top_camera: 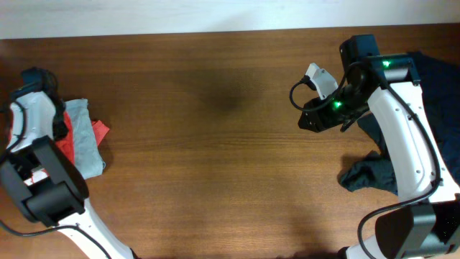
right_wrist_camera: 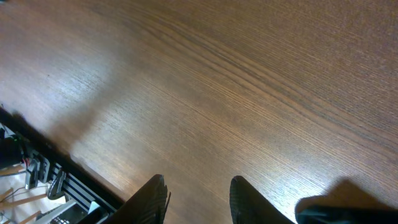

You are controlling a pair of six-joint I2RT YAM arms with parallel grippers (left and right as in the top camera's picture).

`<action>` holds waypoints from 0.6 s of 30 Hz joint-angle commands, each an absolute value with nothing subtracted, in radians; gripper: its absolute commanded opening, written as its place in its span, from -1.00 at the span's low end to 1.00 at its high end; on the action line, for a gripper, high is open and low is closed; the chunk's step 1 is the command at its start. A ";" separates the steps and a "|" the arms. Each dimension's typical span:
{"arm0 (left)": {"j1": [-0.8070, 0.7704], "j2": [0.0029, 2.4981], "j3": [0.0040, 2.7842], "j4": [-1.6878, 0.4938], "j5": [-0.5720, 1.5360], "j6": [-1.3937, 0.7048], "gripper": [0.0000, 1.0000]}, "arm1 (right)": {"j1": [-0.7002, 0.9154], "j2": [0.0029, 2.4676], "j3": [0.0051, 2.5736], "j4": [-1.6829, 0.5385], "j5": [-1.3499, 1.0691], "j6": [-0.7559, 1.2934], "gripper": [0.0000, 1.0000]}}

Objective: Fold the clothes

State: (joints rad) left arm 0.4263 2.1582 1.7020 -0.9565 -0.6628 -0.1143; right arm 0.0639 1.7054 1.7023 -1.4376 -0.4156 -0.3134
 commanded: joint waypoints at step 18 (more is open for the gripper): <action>0.321 2.066 1.748 -0.971 -0.647 -0.115 0.43 | 0.058 1.708 1.703 -1.428 -0.406 -0.314 -0.22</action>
